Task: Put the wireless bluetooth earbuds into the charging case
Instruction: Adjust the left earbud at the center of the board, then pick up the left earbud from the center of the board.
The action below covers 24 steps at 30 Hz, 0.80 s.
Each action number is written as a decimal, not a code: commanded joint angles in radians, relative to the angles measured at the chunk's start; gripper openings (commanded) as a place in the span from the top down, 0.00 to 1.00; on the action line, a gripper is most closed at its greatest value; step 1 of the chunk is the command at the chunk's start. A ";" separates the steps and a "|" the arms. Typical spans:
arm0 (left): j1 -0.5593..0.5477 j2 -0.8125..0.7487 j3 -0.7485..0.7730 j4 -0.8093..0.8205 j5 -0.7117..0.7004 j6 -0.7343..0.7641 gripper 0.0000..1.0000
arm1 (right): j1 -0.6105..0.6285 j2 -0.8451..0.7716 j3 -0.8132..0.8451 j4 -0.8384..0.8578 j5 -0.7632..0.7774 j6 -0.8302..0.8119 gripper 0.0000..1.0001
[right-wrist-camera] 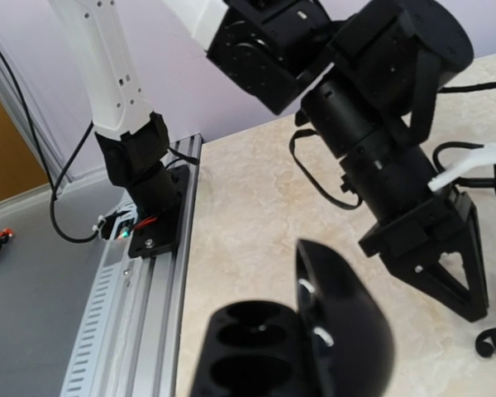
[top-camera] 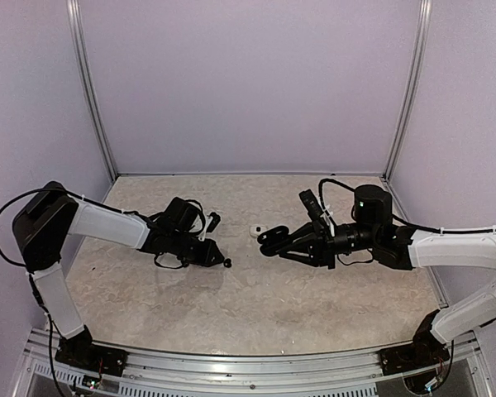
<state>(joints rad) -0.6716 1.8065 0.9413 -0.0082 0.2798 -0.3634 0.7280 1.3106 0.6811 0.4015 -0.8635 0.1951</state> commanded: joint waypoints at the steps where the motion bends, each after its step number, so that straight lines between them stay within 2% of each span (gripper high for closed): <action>1: -0.029 -0.005 -0.003 0.070 -0.026 -0.048 0.83 | -0.008 -0.018 0.000 0.002 -0.002 -0.011 0.90; 12: -0.046 0.058 0.044 0.013 -0.138 -0.085 0.84 | -0.008 -0.034 -0.008 -0.010 0.007 -0.017 0.90; 24: -0.066 0.095 0.075 0.021 -0.133 -0.088 0.84 | -0.010 -0.034 -0.011 -0.010 0.006 -0.023 0.90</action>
<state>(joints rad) -0.7238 1.8675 0.9768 0.0132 0.1520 -0.4458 0.7280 1.3014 0.6811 0.3931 -0.8589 0.1810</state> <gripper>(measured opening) 0.155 0.243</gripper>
